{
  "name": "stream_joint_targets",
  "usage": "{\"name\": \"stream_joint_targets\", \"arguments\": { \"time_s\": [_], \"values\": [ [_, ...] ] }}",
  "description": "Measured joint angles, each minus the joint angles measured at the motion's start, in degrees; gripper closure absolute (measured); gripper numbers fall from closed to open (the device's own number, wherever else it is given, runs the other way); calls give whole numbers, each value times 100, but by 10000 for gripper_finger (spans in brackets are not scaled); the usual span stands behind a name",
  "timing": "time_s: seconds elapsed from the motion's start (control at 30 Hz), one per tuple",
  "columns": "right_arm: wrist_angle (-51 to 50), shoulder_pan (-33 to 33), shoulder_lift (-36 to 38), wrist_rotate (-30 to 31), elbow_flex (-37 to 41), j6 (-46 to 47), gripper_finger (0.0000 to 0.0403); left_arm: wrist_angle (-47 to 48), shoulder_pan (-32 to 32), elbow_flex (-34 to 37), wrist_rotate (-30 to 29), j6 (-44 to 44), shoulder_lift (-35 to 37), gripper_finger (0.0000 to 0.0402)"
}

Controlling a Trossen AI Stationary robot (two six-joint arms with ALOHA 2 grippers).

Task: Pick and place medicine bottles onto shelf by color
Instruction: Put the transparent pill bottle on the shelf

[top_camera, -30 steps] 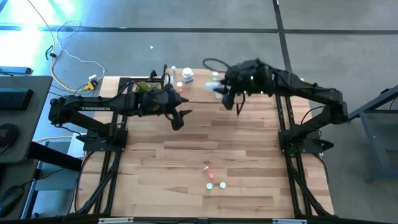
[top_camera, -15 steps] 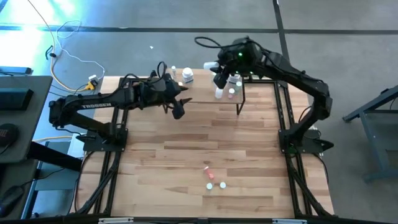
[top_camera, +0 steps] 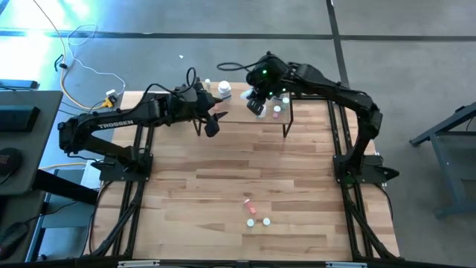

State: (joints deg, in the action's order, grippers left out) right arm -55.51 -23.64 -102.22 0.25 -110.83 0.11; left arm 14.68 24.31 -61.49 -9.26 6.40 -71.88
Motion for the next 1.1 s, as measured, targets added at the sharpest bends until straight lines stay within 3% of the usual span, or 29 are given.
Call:
{"name": "stream_joint_targets", "arguments": {
  "time_s": [0.23, 0.5, 1.1],
  "values": [
    [-119, 173, -362, -93, -2, -169, 281, -79, 104, 0, 144, 328, 0, 177],
    [-383, 200, -572, -92, -2, -453, 281, -225, 234, 0, 1256, 328, -167, 177],
    [-378, 206, -587, -228, -2, -906, 281, -741, 230, 2, 1266, -23, -1202, 177]
  ]
}}
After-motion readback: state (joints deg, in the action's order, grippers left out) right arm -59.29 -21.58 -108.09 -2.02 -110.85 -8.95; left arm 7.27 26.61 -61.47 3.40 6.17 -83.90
